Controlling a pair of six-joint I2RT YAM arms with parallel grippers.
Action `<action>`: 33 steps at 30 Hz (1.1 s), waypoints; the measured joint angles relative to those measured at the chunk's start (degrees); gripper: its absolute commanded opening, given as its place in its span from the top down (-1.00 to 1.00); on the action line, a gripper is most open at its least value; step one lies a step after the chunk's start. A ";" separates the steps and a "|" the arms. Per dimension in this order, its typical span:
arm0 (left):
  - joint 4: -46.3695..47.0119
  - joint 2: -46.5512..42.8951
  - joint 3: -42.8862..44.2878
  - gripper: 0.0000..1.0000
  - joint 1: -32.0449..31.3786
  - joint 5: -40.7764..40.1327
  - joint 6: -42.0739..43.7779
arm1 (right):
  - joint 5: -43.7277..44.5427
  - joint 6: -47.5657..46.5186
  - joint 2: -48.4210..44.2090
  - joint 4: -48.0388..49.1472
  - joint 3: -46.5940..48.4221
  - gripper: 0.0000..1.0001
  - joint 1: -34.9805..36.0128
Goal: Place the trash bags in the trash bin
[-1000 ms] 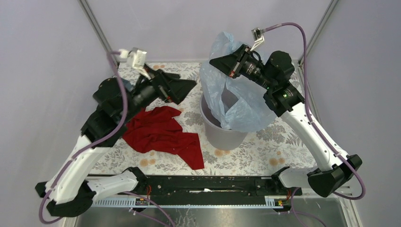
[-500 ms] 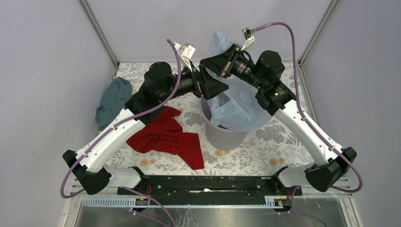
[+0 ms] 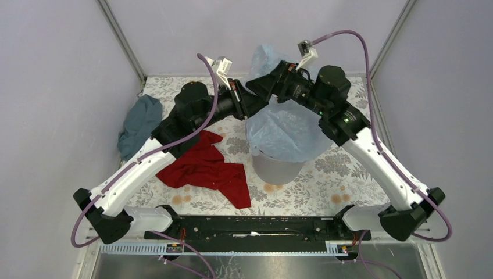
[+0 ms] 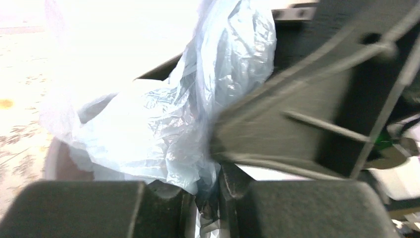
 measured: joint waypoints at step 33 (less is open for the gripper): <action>-2.99 -7.91 -8.04 1.00 0.02 -8.39 -0.15 | 14.32 -20.00 -15.65 -24.92 -17.51 0.16 0.00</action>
